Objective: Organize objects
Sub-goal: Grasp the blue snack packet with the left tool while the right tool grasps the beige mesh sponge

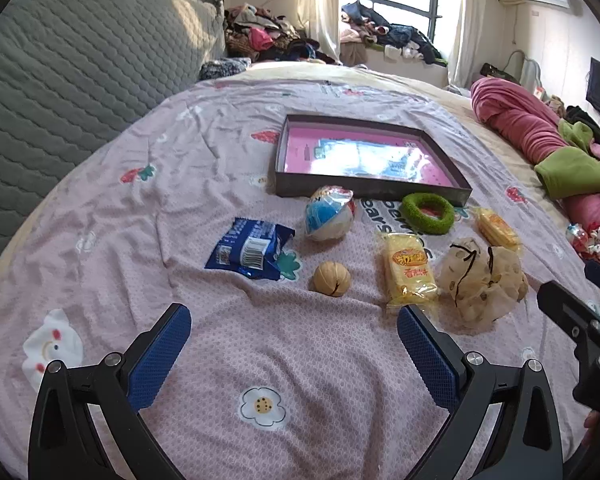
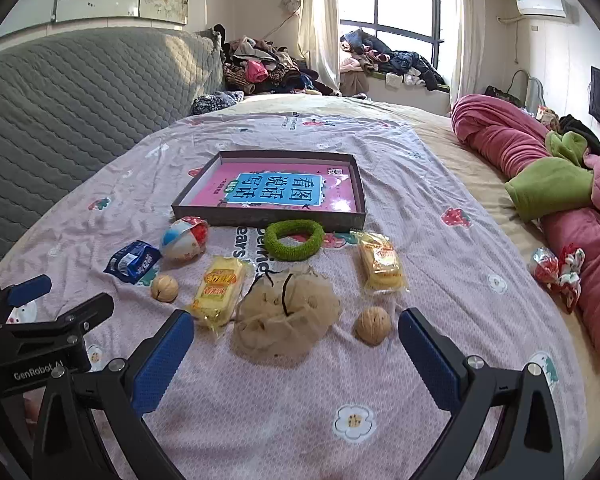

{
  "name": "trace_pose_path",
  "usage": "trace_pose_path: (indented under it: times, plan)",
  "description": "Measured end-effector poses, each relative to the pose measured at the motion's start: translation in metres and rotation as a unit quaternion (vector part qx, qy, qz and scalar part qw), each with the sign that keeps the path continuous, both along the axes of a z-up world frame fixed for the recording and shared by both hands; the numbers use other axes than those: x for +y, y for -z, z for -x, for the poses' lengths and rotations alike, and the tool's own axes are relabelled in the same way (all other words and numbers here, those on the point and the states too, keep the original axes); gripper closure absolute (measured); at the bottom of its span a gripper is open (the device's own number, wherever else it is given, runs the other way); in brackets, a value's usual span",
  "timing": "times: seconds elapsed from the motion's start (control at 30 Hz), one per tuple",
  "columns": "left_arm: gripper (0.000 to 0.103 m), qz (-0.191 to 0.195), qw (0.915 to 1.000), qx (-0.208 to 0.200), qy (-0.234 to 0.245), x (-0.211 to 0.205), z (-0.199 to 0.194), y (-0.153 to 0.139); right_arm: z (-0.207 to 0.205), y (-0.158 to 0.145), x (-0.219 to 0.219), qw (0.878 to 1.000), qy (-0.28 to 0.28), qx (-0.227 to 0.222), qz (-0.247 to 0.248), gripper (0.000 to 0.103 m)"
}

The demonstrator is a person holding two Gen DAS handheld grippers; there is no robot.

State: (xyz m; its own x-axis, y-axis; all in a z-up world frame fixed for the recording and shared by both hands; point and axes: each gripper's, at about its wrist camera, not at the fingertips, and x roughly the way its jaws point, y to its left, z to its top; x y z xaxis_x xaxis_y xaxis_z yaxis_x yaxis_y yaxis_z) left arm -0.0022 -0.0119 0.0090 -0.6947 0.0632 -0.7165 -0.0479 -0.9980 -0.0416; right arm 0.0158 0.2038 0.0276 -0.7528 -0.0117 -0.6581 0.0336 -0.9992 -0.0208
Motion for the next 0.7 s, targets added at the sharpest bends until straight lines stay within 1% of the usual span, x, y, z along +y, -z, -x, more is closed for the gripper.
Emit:
trace_pose_path:
  times: [0.17,0.3,0.43,0.53,0.7]
  plan:
    - [0.0,-0.023,0.9993,-0.026,0.016,0.004,0.014,0.014,0.014,0.008,0.002,1.0,0.009,-0.018,-0.009,0.0]
    - [0.0,-0.028,0.999,-0.03,0.018,0.009,0.023,0.022,0.02,0.016,0.002,0.999,0.012,-0.026,-0.021,0.0]
    - [0.0,-0.037,0.9987,-0.029,0.019,0.006,0.032,0.023,0.026,0.022,0.001,0.999,0.01,-0.028,-0.039,0.0]
    - [0.0,-0.028,0.9992,-0.024,0.017,-0.004,0.042,0.02,0.032,0.027,0.004,0.999,0.008,-0.037,-0.029,0.0]
    - [0.0,-0.034,0.999,-0.027,0.001,-0.022,0.059,0.022,0.042,0.033,0.007,0.999,0.006,-0.045,-0.024,0.0]
